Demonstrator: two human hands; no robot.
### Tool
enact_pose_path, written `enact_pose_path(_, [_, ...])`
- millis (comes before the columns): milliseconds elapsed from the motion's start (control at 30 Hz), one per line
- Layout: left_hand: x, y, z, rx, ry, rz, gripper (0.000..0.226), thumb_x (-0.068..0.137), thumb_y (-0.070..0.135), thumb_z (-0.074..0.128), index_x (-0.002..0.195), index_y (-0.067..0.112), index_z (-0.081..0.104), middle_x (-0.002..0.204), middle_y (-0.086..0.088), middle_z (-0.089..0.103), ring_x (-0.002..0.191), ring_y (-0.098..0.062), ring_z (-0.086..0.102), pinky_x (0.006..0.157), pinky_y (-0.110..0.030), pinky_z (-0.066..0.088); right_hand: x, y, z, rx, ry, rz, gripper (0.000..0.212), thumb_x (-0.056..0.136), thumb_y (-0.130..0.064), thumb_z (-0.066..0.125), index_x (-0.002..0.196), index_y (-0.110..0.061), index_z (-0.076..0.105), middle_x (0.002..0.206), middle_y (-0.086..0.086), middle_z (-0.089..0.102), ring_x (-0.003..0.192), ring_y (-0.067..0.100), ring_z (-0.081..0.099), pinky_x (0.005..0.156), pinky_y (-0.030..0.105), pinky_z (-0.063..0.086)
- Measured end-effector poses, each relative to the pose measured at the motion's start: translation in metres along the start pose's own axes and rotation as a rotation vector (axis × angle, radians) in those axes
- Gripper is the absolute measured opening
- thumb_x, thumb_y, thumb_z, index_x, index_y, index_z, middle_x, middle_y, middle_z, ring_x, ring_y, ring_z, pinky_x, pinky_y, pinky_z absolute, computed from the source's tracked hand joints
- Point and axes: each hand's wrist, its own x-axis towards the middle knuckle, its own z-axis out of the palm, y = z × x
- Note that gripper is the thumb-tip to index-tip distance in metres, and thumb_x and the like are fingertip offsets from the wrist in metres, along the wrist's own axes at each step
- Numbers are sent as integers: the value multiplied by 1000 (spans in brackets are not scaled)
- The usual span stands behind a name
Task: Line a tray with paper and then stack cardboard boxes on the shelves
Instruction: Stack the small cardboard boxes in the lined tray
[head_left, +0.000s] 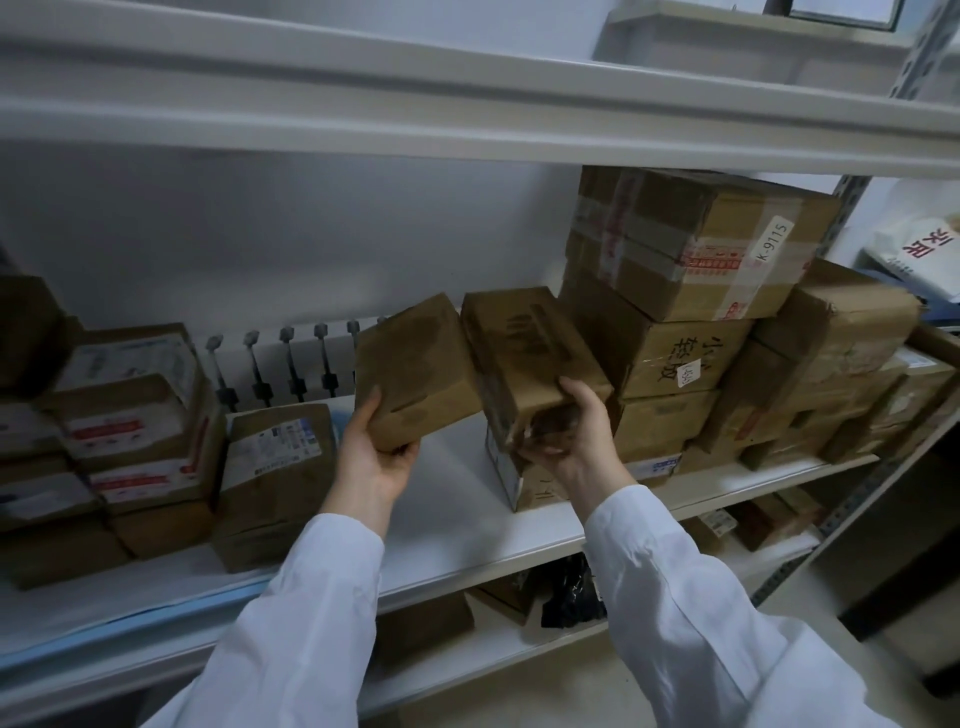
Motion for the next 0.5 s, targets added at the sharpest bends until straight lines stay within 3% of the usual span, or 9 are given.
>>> enact_pose_path(167, [-5, 19, -18, 8, 5, -83, 34, 82, 34, 67, 106, 12, 57, 108, -14, 60, 103, -32, 57, 89, -40, 49, -7, 8, 14, 135, -84, 96, 56, 77, -46, 67, 121, -15, 50, 120, 16, 58, 113, 41, 54, 103, 59, 37])
enact_pose_path(400, [-12, 46, -39, -35, -41, -57, 21, 84, 17, 66, 102, 9, 57, 108, -17, 61, 101, -35, 59, 97, -47, 47, -21, 33, 40, 187, -79, 171, 56, 80, -53, 62, 117, -15, 46, 122, 21, 50, 115, 46, 51, 95, 59, 45])
enact_pose_path(500, [-14, 57, -51, -19, -38, -12, 36, 82, 8, 66, 116, 11, 55, 112, -15, 60, 98, -33, 59, 90, -46, 50, -26, 44, 49, 166, -101, 127, 57, 80, -49, 65, 122, -17, 43, 125, 16, 51, 114, 43, 53, 95, 58, 46])
